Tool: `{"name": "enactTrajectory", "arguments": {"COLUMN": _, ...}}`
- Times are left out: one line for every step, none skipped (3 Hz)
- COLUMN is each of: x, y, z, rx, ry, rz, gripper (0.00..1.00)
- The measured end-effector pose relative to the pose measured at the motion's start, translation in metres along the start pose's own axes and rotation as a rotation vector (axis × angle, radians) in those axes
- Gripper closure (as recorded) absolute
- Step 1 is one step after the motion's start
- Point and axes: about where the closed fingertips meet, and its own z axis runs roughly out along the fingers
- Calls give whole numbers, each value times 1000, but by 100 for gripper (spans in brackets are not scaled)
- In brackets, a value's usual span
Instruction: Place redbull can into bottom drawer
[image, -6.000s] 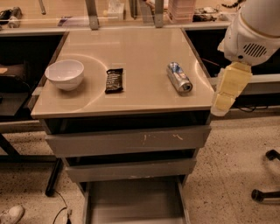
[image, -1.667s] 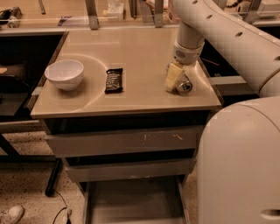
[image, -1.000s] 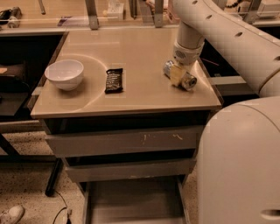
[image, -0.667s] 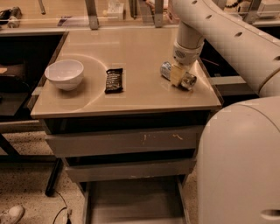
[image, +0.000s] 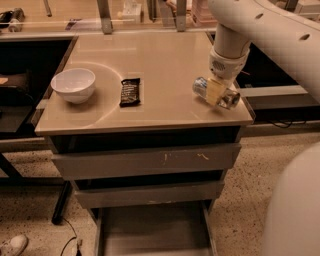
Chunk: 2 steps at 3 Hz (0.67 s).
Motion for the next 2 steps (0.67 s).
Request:
{"name": "enactTrajectory", "arguments": {"x": 45, "y": 29, "z": -17, "rx": -31, "ry": 58, "rz": 81, "gripper": 100}}
{"name": "enactTrajectory", "arguments": {"x": 75, "y": 63, "z": -33, "rx": -100, "ry": 82, "rz": 139, "gripper": 100}}
